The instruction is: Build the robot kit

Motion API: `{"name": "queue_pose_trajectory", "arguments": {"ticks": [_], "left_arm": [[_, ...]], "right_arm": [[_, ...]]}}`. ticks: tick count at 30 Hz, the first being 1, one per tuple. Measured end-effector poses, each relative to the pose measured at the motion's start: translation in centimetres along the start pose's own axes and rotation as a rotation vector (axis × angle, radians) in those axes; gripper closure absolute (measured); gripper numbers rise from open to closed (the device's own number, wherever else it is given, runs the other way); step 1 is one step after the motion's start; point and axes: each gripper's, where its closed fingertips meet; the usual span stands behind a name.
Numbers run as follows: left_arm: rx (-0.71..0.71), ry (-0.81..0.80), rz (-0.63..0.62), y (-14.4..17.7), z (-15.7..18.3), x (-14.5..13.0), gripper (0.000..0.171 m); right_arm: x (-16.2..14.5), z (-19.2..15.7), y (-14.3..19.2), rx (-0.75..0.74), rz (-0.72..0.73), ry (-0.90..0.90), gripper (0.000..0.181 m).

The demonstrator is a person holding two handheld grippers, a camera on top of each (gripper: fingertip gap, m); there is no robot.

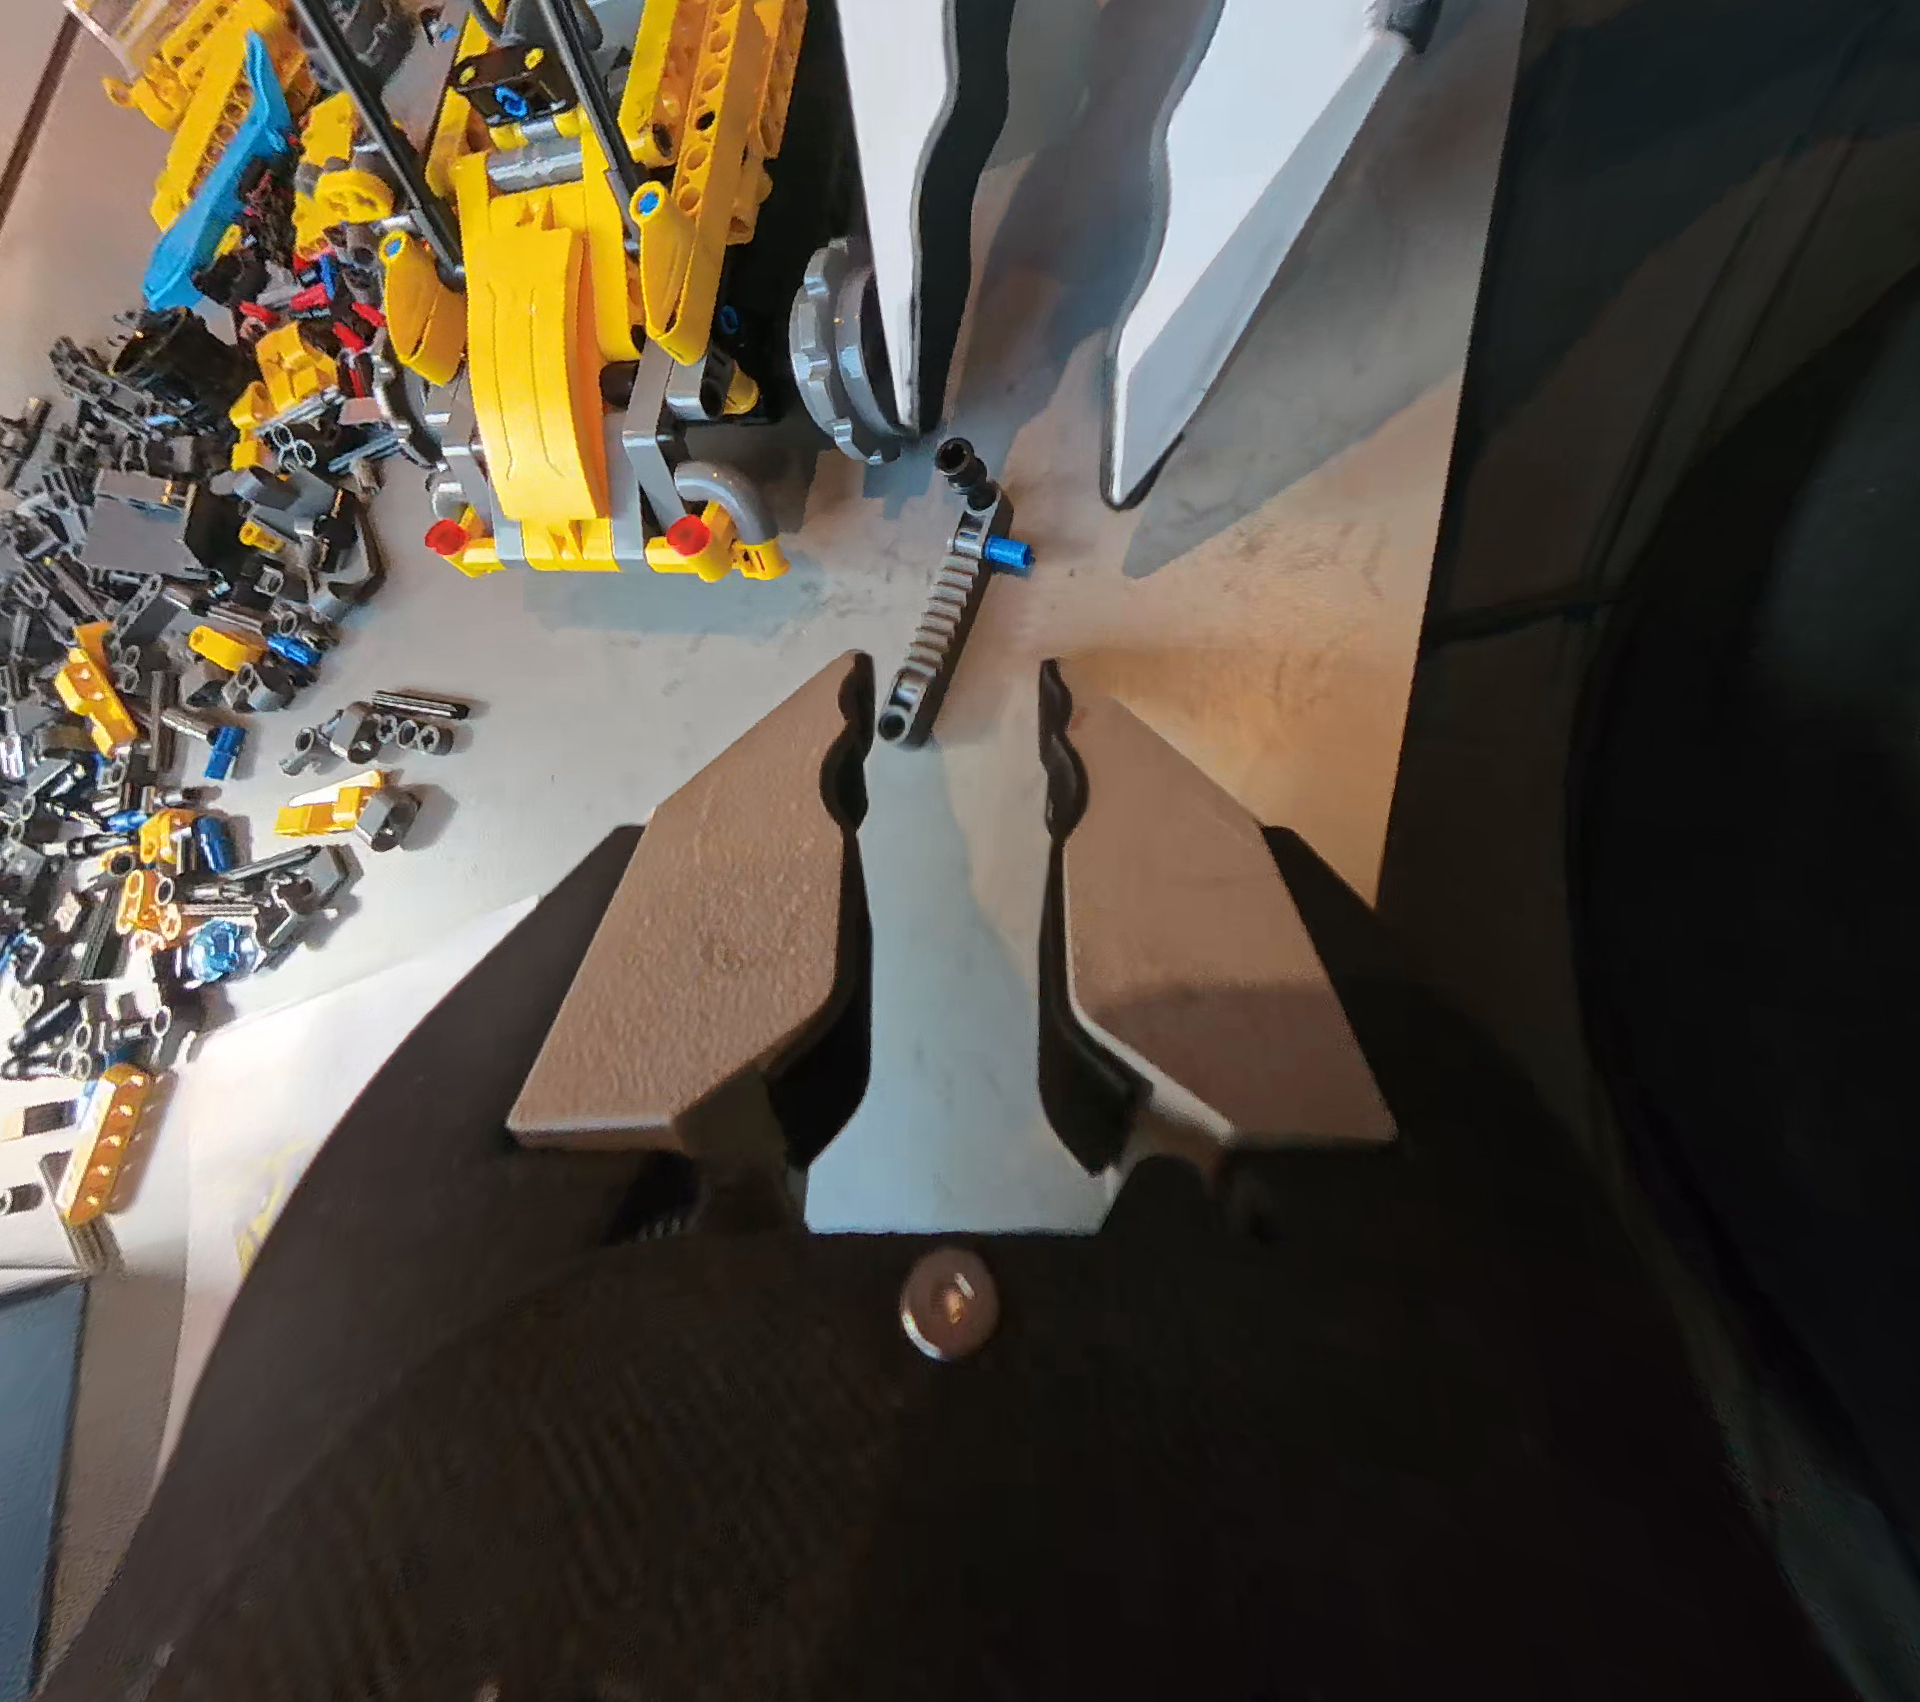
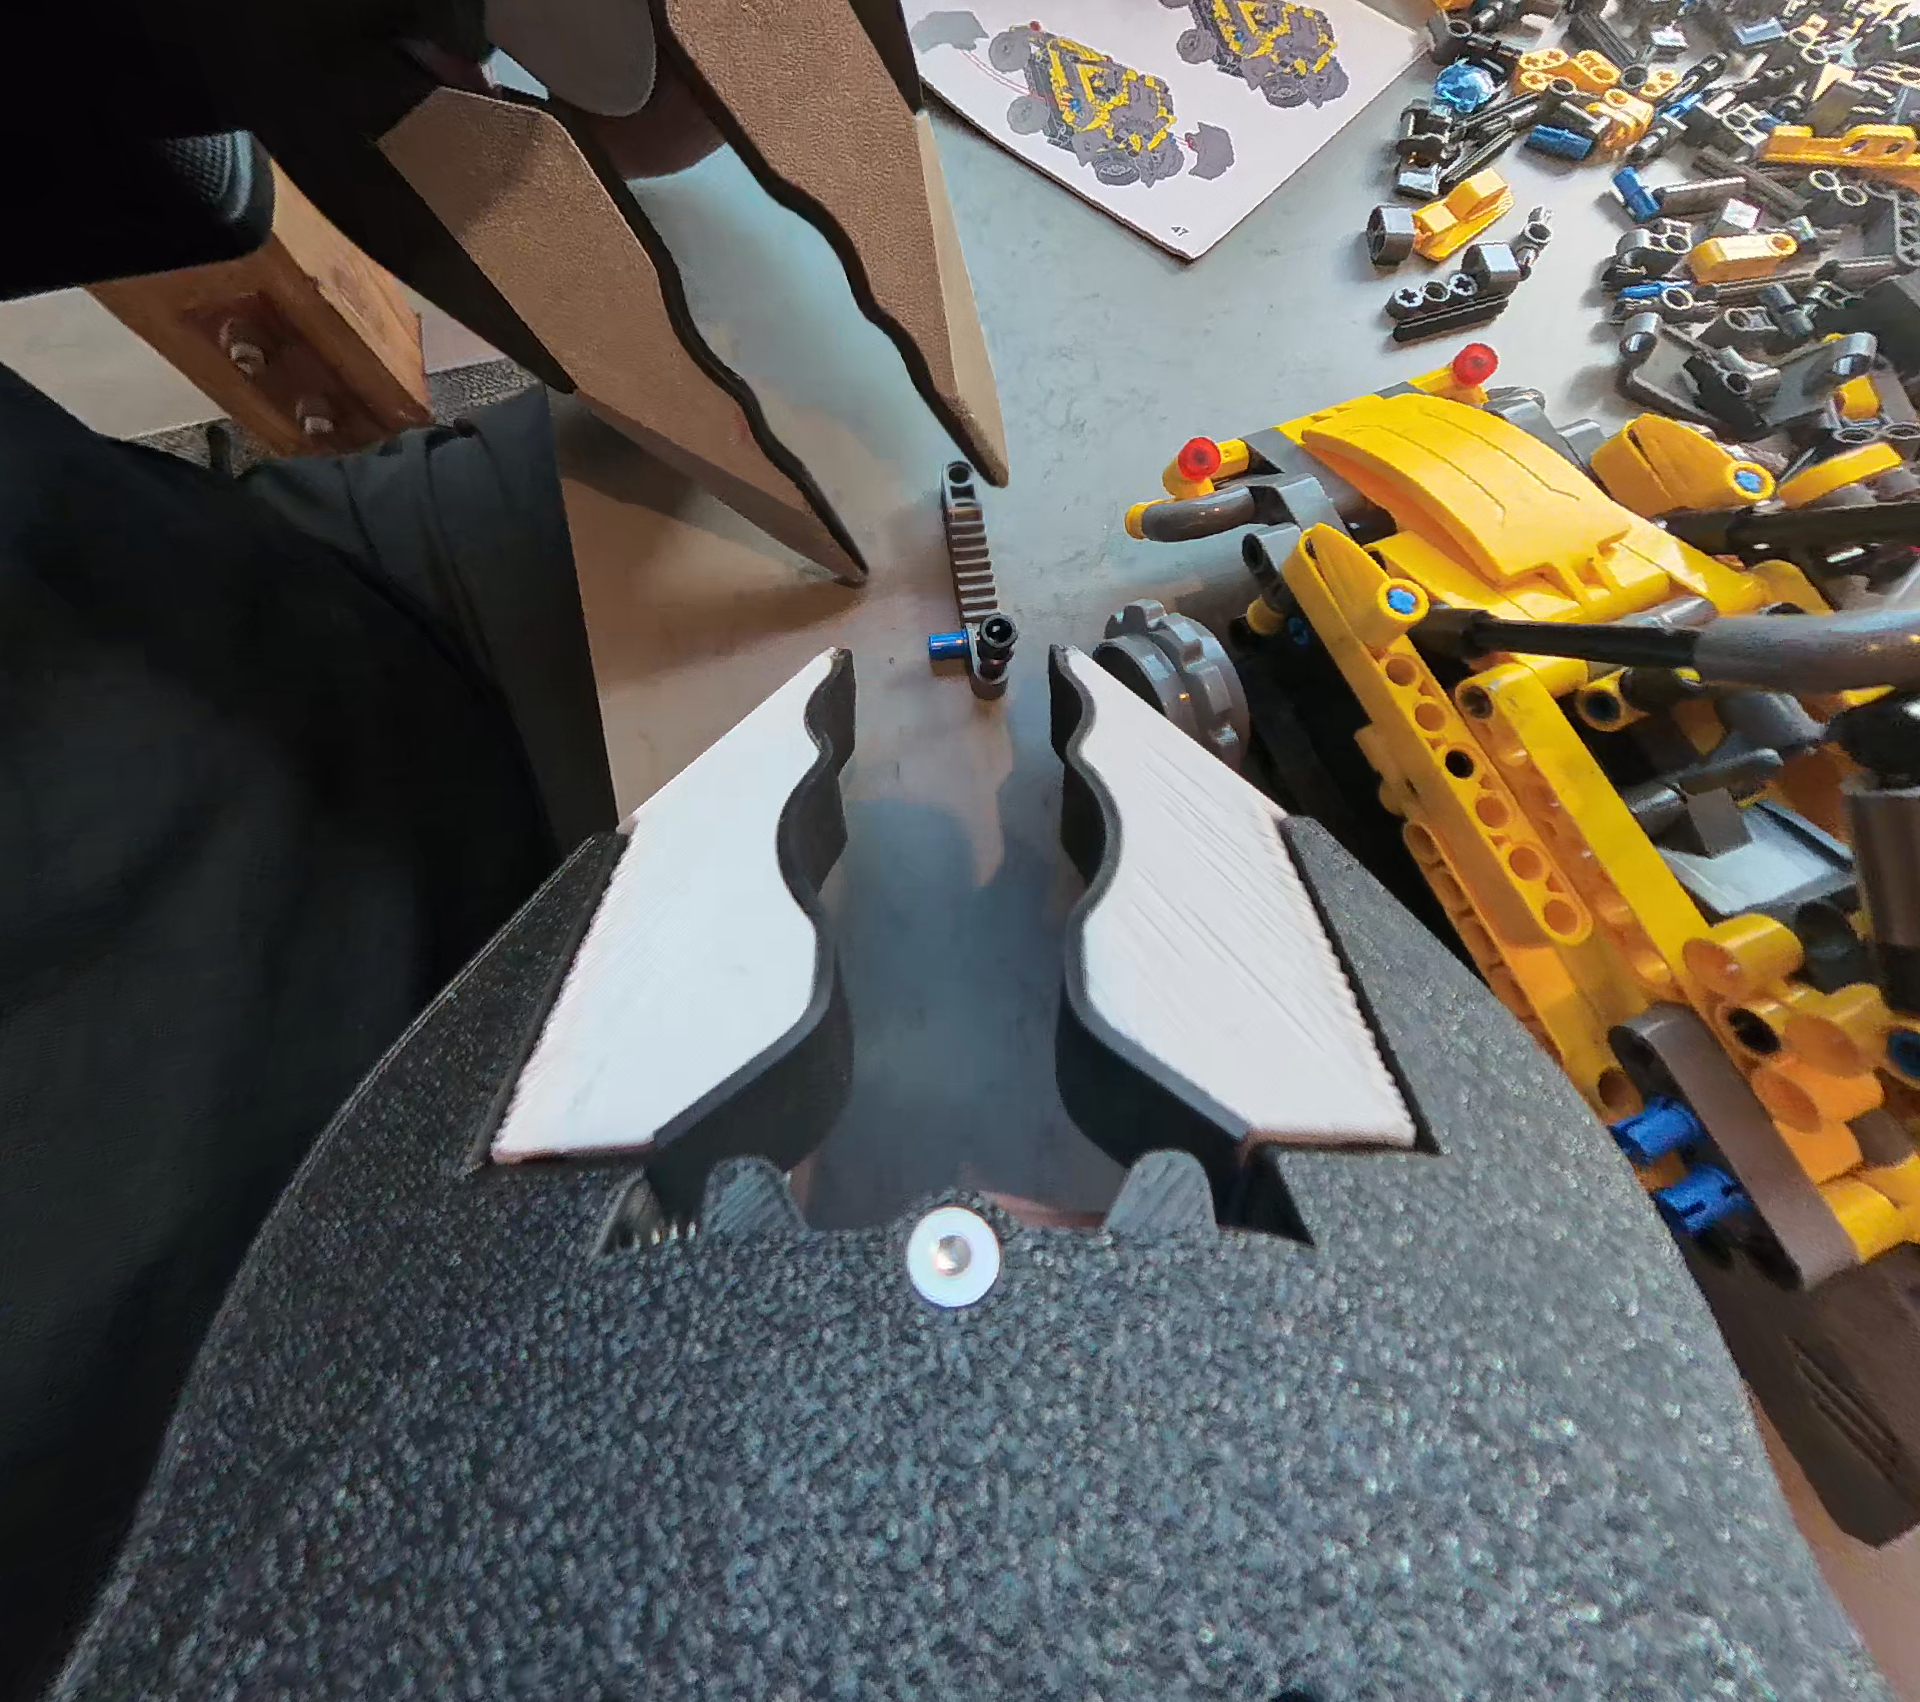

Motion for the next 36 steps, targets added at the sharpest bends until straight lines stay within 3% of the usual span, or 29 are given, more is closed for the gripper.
{"name": "queue_pose_trajectory", "arguments": {"ticks": [9, 21, 28, 32, 36], "left_arm": [[0.041, 0.1, 0.058, 2.0, -0.1, -0.7, 0.13], [0.163, 0.35, 0.24, 4.2, -3.8, -0.6, 0.135], [0.213, 0.331, 0.266, 4.1, -4.5, 0.0, 0.135], [0.208, 0.316, 0.256, 3.9, -4.4, 0.0, 0.135], [0.189, 0.329, 0.251, 3.7, -4.4, -0.1, 0.133]], "right_arm": [[-0.1, 1.2, 3.1, -0.051, 0.109, -0.025, 0.143], [-1.9, 8.2, 13.1, -0.266, 0.389, -0.256, 0.146], [-5.0, 12.8, 16.7, -0.439, 0.388, -0.389, 0.15], [-6.9, 15.0, 18.1, -0.539, 0.317, -0.419, 0.151], [-7.6, 16.2, 18.3, -0.548, 0.298, -0.455, 0.151]]}}
Point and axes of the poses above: each gripper's, where its closed fingertips meet, y back along the fingers, x out of its top, z = x × y across the jaws, and after that the axes turned 8 degrees about -y, right-handed
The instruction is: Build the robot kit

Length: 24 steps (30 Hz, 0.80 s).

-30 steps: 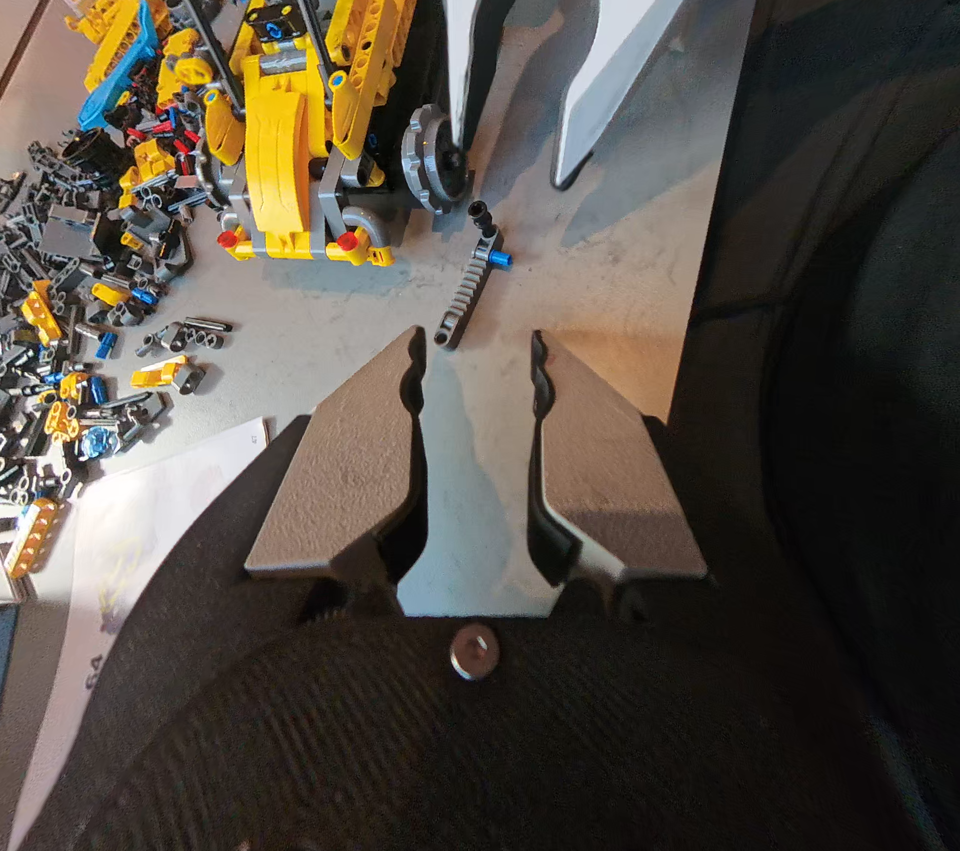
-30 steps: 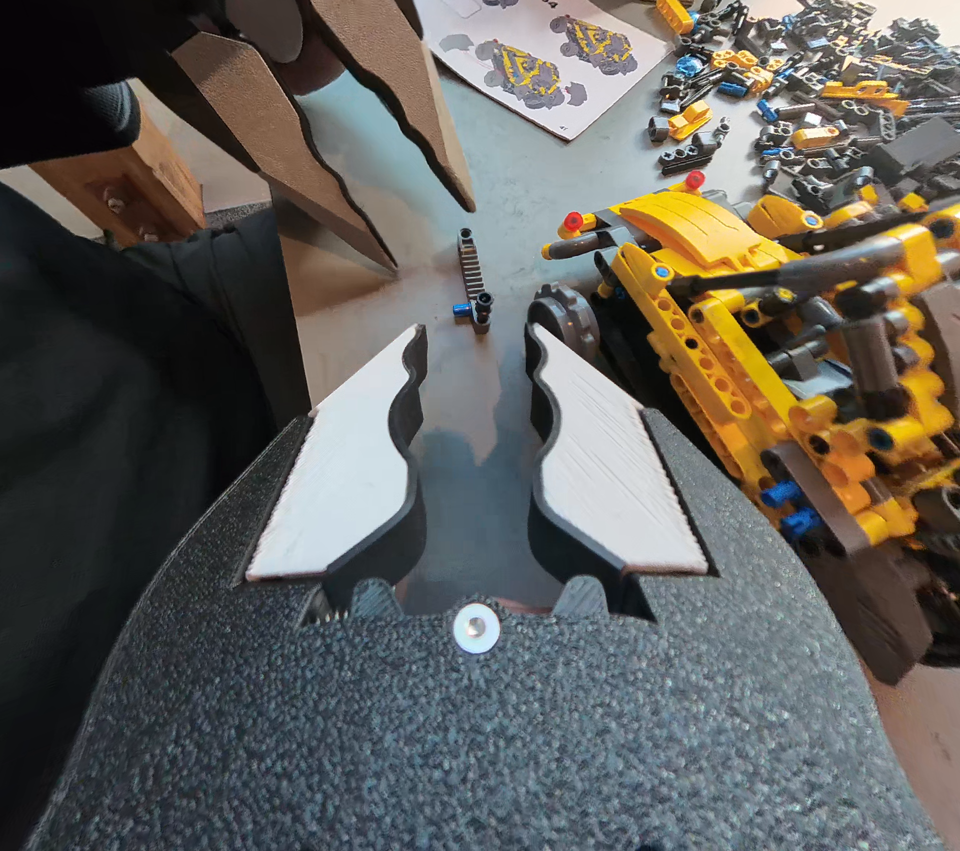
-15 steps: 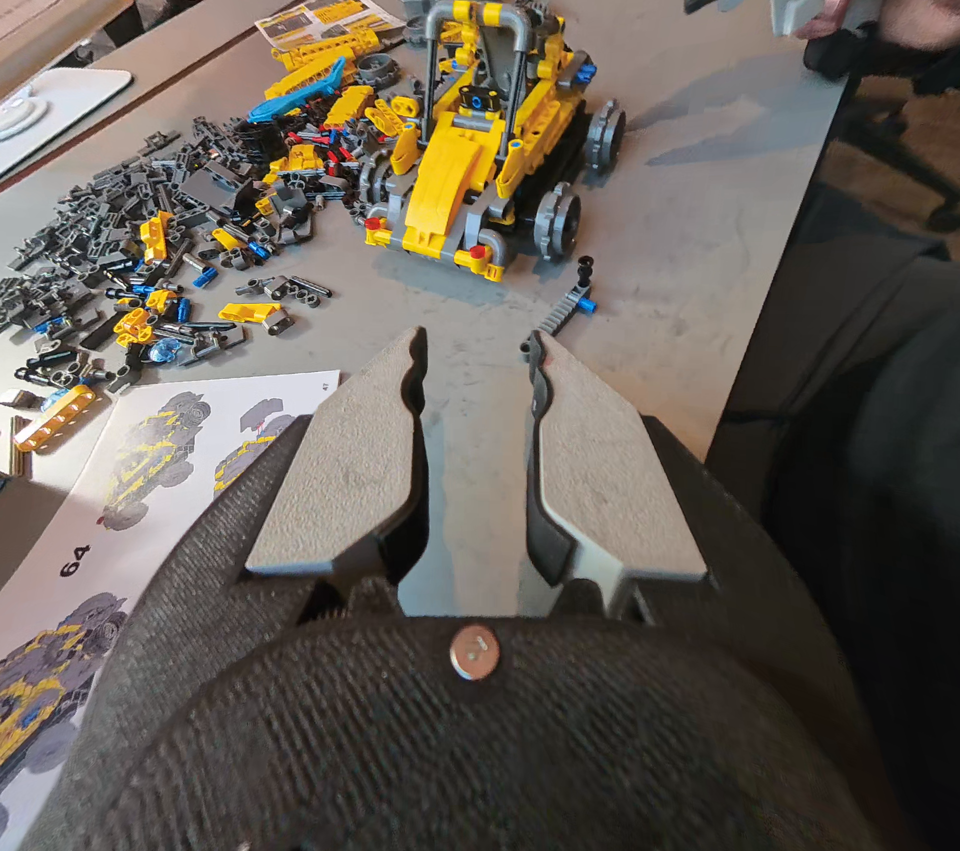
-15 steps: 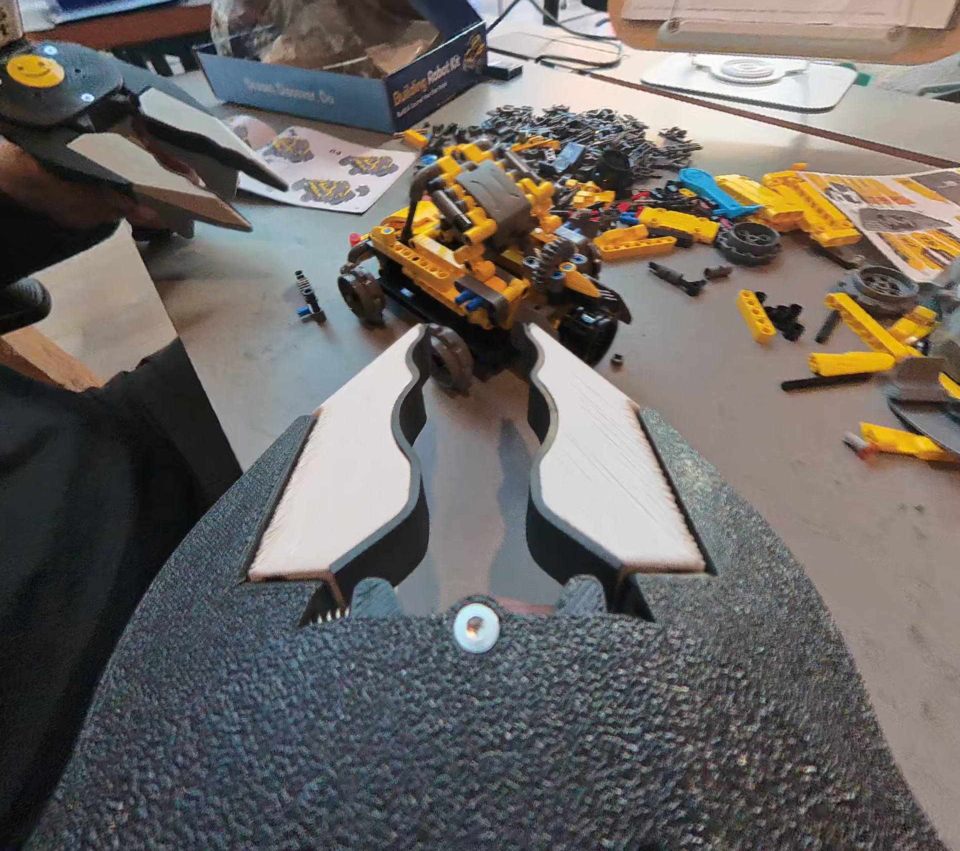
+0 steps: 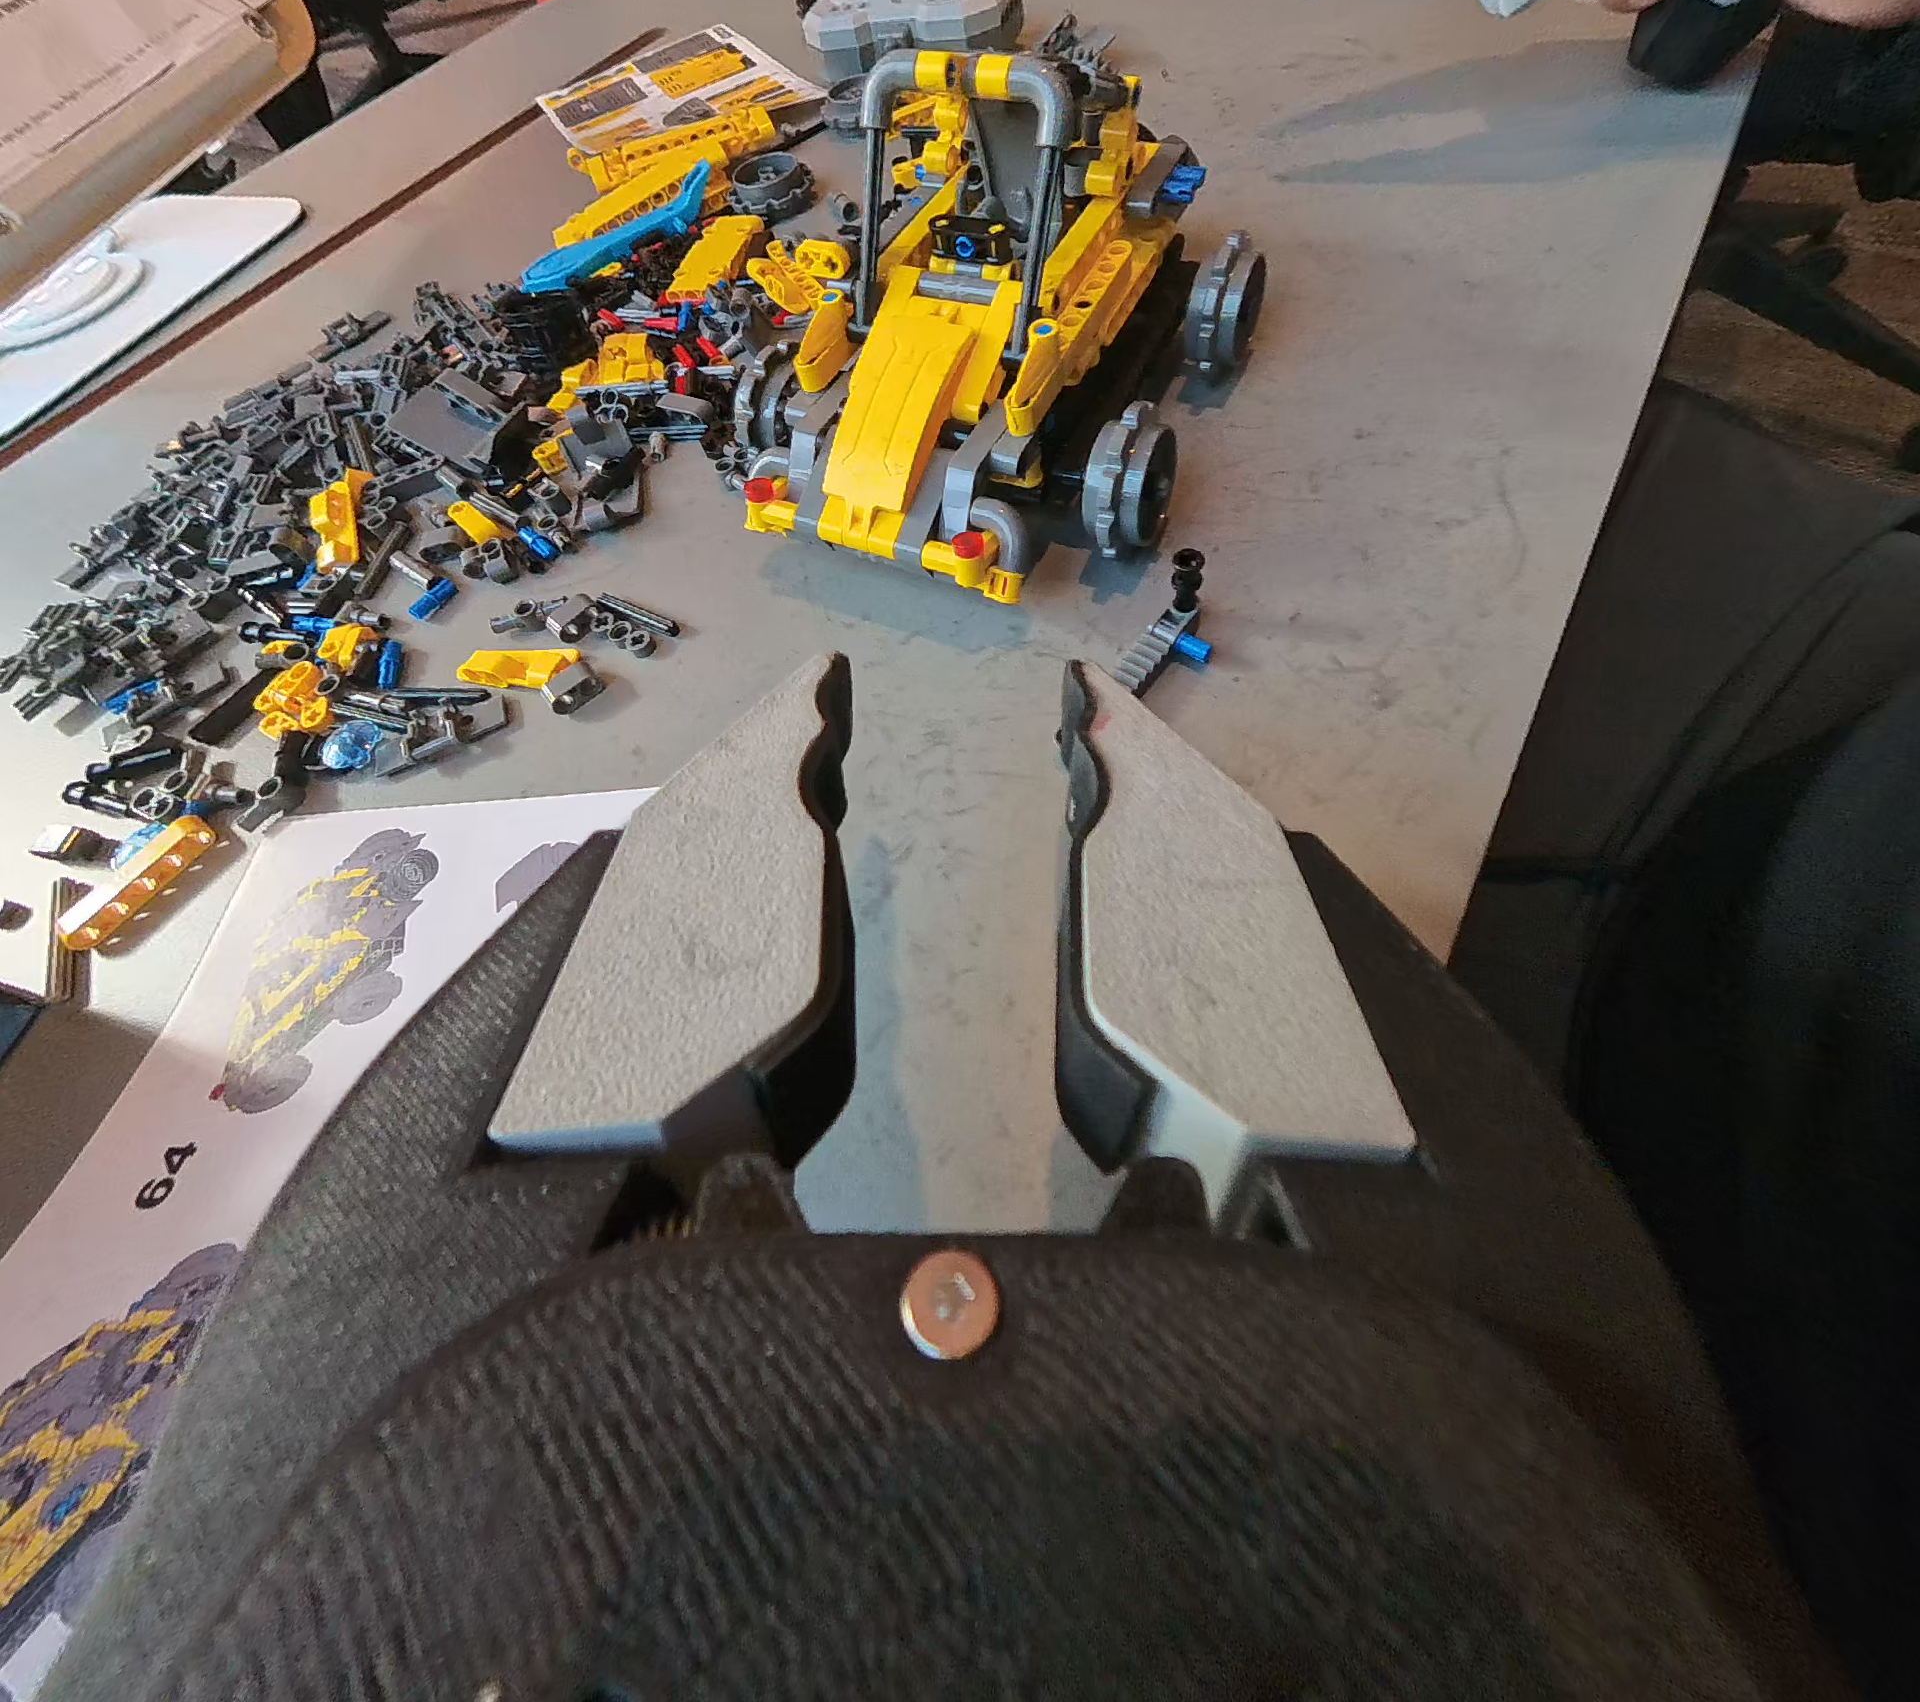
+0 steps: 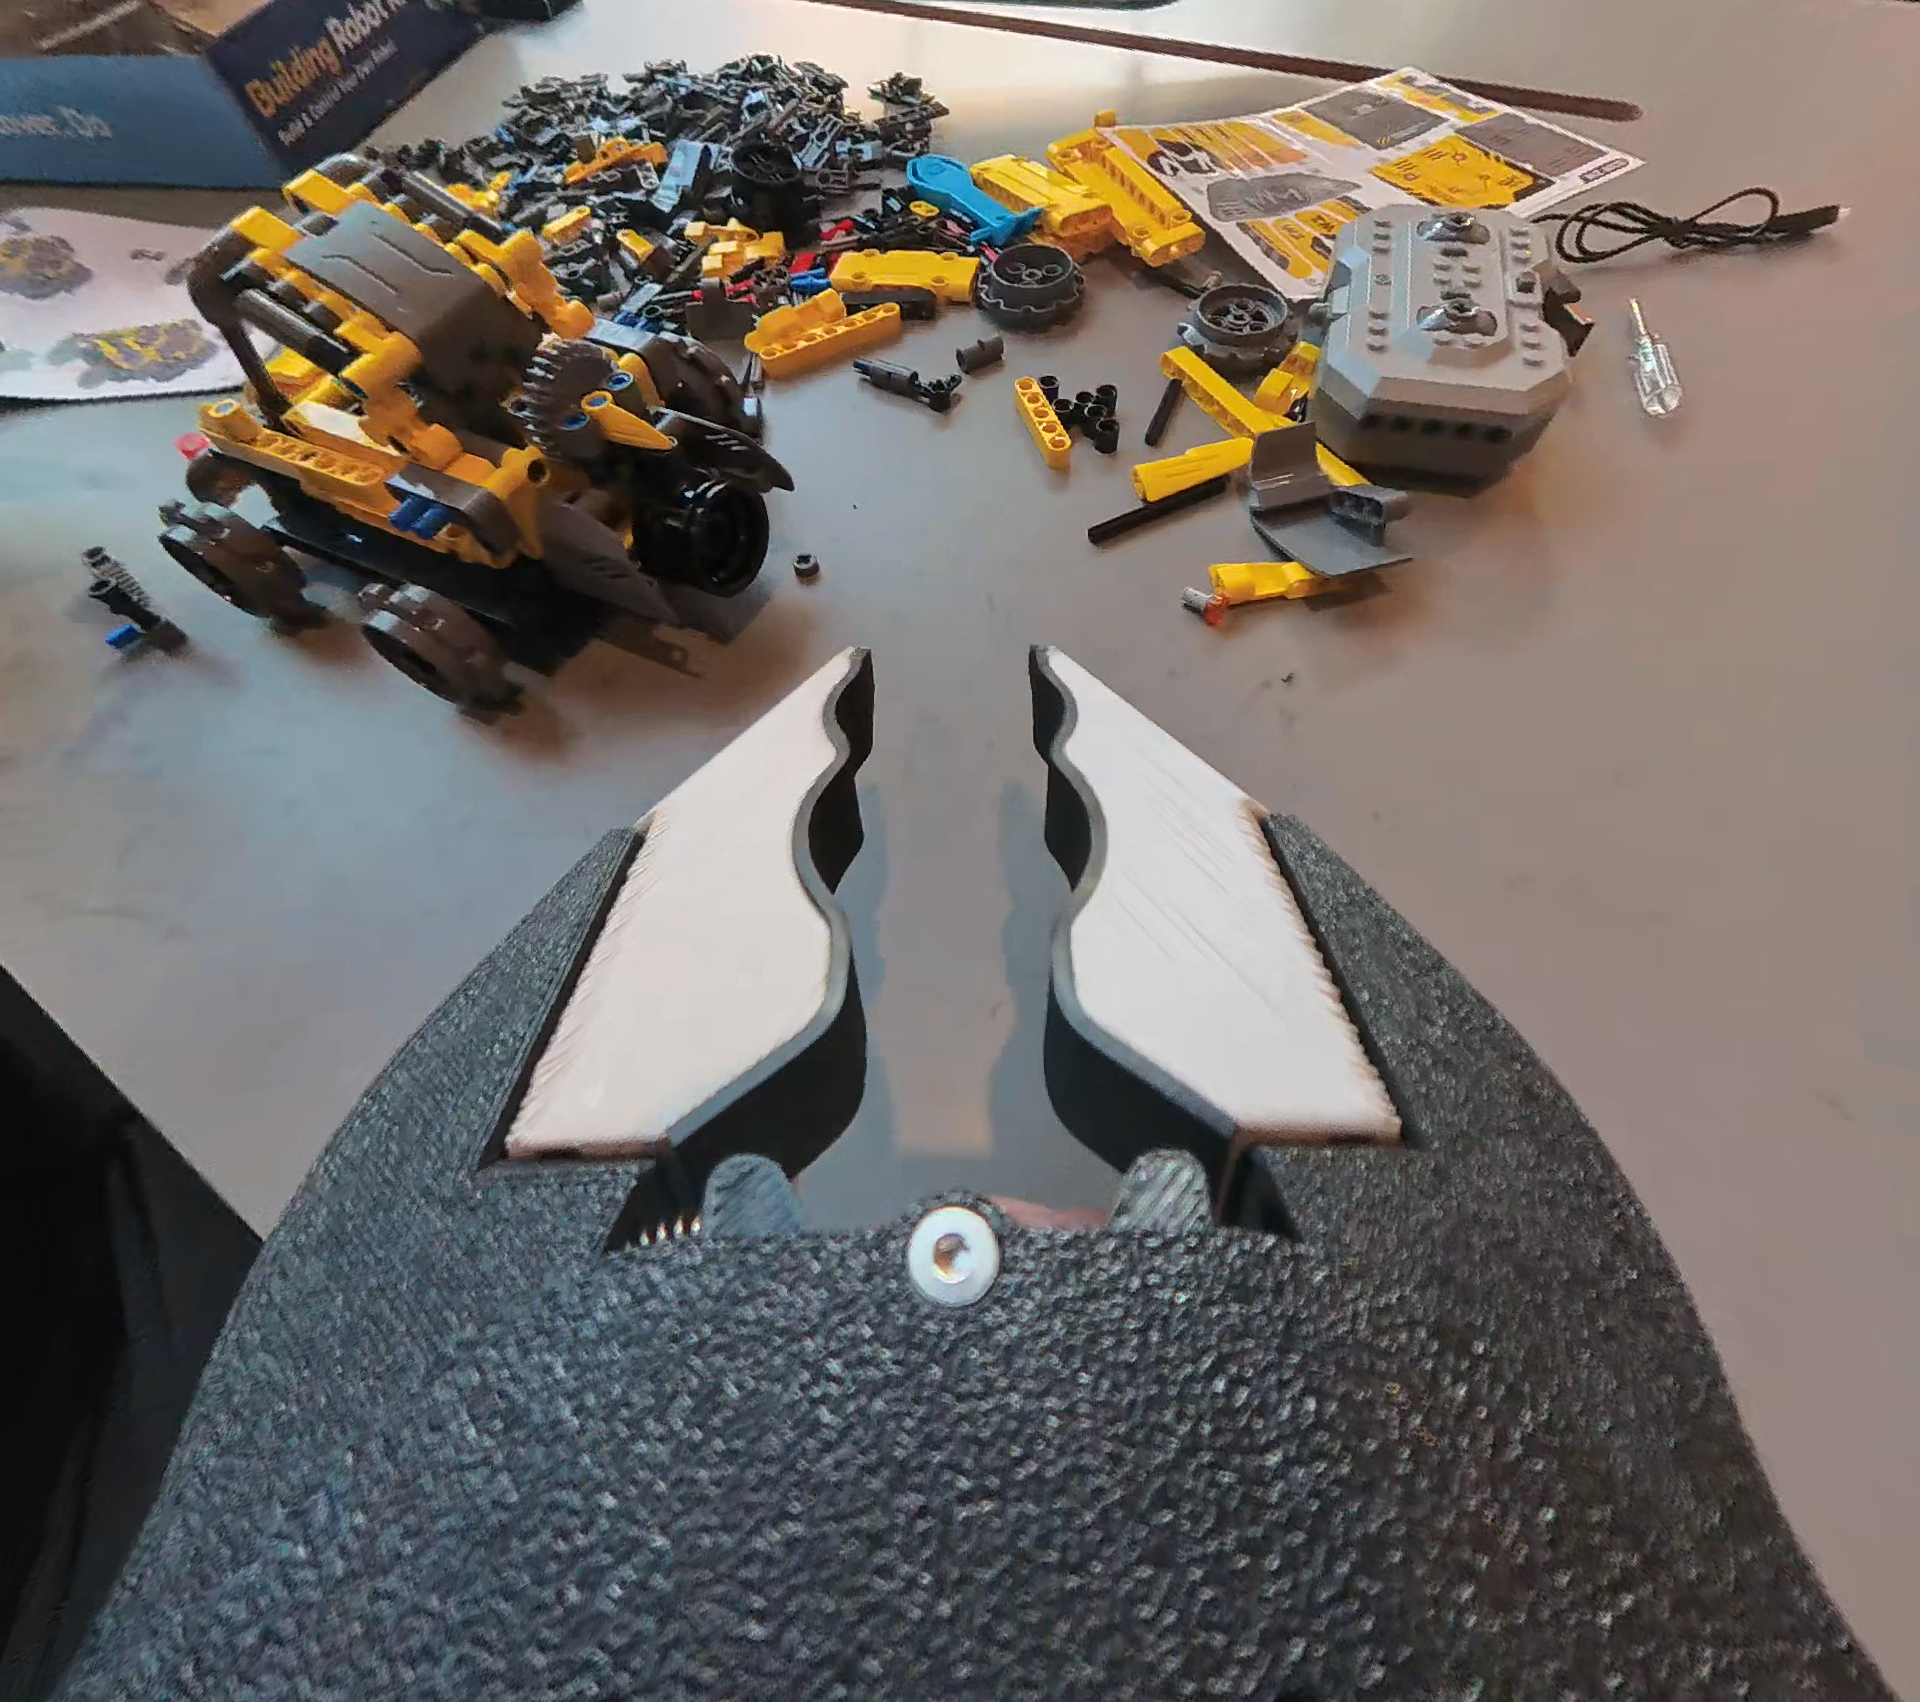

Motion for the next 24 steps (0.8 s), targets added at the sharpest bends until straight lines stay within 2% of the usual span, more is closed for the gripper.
{"name": "queue_pose_trajectory", "arguments": {"ticks": [10, 24], "left_arm": [[-0.001, 0.037, 0.011, 0.0, -0.4, 0.0, 0.132], [-0.031, 0.04, 0.022, 0.1, -0.1, 0.1, 0.134]], "right_arm": [[-1.5, 0.1, -2.8, 0.013, -0.144, 0.018, 0.148], [-2.0, -0.5, -4.4, 0.028, -0.209, 0.067, 0.148]]}}
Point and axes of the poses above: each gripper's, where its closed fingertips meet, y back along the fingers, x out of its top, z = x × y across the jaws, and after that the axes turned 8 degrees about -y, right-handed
